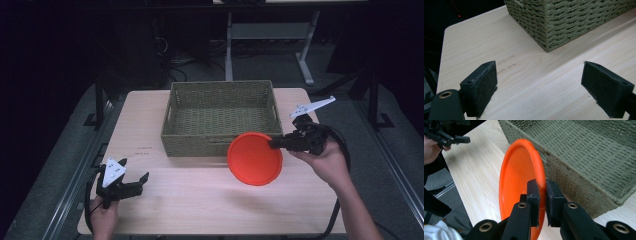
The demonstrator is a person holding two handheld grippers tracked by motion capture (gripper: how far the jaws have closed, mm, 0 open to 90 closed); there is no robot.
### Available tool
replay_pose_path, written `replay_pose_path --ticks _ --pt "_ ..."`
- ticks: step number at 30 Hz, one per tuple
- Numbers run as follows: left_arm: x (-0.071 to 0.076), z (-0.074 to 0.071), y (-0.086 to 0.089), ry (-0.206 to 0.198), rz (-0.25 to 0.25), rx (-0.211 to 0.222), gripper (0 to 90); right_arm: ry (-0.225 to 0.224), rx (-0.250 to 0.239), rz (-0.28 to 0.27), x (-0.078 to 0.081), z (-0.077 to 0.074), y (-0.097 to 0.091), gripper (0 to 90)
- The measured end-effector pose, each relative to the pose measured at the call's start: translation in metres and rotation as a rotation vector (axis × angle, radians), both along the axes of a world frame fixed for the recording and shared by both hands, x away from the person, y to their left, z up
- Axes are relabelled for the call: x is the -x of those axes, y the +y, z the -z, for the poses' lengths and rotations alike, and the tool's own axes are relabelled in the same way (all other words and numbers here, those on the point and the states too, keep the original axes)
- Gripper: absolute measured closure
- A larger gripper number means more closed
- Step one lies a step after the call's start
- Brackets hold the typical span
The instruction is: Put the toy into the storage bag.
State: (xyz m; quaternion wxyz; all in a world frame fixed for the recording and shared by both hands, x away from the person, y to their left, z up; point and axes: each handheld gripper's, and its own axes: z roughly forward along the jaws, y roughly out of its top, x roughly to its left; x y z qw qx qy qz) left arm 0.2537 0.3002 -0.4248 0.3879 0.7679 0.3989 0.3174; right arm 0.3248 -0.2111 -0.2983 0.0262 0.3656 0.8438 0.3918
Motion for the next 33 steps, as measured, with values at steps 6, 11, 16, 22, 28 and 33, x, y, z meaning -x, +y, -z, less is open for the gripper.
replay_pose_path --ticks 6,11,16,22,28,33 --pt "0.0 0.0 0.0 0.002 -0.002 0.006 12.8 -0.009 0.0 -0.016 -0.003 -0.013 0.002 82.3" --pt "0.0 0.0 0.0 -0.001 -0.004 0.008 12.8 -0.023 0.011 -0.01 -0.005 -0.025 0.003 82.3" --pt "0.0 0.0 0.001 0.0 -0.005 0.008 12.8 -0.029 0.01 -0.01 -0.009 -0.034 0.004 82.3" --pt "0.0 0.0 0.0 0.001 -0.003 0.006 12.8 -0.036 0.027 -0.014 -0.017 -0.047 0.009 82.3" --pt "0.0 0.0 0.003 0.002 -0.009 0.012 12.8 -0.044 0.03 -0.015 -0.025 -0.055 0.013 82.3" --pt "0.0 0.0 0.002 0.002 -0.009 0.017 12.8 -0.042 0.033 -0.01 -0.031 -0.062 0.017 82.2"
